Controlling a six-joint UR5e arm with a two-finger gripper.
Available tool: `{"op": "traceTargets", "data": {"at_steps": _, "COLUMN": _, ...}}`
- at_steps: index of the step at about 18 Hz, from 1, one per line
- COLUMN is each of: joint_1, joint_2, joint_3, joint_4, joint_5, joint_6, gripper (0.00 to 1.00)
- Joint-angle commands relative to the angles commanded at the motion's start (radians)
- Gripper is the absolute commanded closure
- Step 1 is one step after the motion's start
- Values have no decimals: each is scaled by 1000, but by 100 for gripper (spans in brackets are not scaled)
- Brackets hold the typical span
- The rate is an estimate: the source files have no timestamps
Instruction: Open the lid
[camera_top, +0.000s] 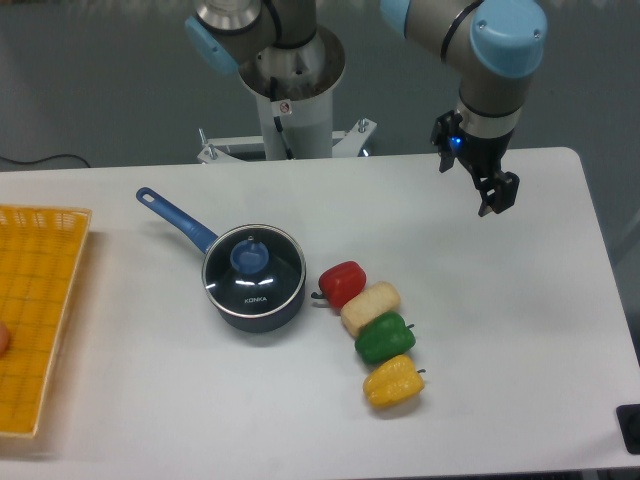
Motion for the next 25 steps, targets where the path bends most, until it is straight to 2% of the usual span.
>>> {"op": "traceTargets", "data": {"at_steps": 7, "joint_1": 2, "joint_2": 0, "joint_3": -6, "joint_4": -20, "joint_5": -5, "joint_6": -2, "gripper": 0}}
{"op": "traceTargets", "data": {"at_steps": 13, "joint_1": 0, "joint_2": 3, "joint_3": -43, "joint_4": -9, "joint_5": -17, "joint_6": -12, "gripper": 0}}
{"op": "traceTargets", "data": {"at_steps": 18, "joint_1": -14, "joint_2": 38, "joint_3": -55, "joint_4": -8, "joint_5": -18, "joint_6": -15, "gripper": 0}}
{"op": "traceTargets", "data": {"at_steps": 25, "joint_1": -126, "joint_2": 66, "joint_3": -60, "joint_4": -8, "joint_5": -23, "joint_6": -15, "gripper": 0}}
